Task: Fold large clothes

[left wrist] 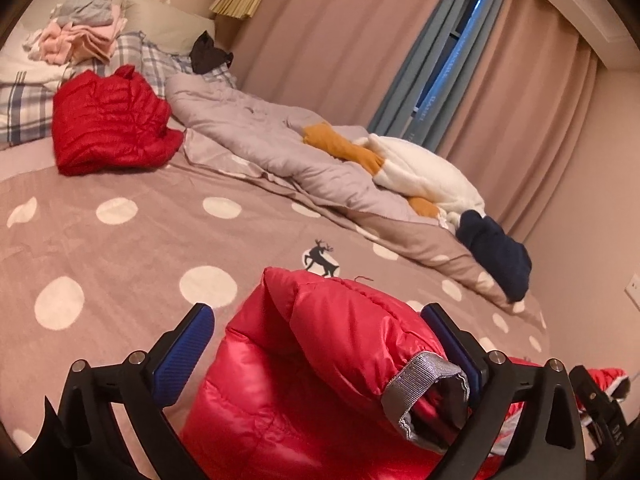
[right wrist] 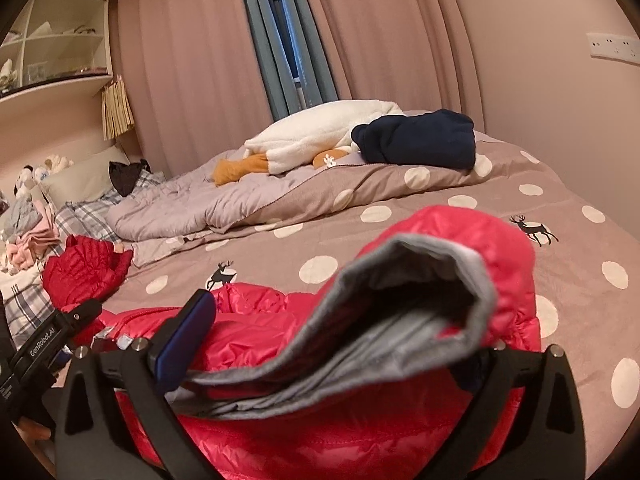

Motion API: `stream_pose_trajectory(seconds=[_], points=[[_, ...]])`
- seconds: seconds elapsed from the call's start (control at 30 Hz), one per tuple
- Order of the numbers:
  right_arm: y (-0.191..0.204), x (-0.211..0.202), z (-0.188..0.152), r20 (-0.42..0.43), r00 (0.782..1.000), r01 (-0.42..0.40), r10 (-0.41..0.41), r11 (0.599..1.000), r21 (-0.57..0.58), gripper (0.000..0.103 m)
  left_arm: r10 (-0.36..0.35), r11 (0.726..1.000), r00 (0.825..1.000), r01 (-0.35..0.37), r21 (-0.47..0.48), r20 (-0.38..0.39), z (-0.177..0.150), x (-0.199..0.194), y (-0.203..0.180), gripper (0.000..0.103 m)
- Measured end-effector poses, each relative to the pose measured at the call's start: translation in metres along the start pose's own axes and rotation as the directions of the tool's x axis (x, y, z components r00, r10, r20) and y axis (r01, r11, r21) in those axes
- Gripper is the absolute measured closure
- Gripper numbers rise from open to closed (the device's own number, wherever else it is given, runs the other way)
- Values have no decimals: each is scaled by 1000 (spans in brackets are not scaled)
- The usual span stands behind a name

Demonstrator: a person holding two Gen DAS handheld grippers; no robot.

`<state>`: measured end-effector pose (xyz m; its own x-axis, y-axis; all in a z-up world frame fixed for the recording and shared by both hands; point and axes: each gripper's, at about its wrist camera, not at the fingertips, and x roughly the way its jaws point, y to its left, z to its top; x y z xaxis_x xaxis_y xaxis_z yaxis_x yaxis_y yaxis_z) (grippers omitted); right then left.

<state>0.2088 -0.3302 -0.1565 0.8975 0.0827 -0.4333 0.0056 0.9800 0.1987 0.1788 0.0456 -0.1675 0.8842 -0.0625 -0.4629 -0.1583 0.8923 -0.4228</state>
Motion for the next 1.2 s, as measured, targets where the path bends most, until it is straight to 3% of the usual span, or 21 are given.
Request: stream_pose_trajectory(seconds=[0.3,0.53,1.0,1.2], points=[[-7,-11,5,53,999,4,-6,1000,31,0,27,999,997,-29,33,66,-2,-9,-3,2],[-9,-13,7,54,999,5,-7,999,33,0,15,1000,997,-14,-13,78,3,-14,7,1],[-13,-17,13,85,996,31,-31,1000,-1,0,67,996,993,-71,44,102,2,-15,-1,1],[-23,-25,17,102,995,15,-17,1000,27,0,63,998,993,-65,24,101,6,-21,3,1]])
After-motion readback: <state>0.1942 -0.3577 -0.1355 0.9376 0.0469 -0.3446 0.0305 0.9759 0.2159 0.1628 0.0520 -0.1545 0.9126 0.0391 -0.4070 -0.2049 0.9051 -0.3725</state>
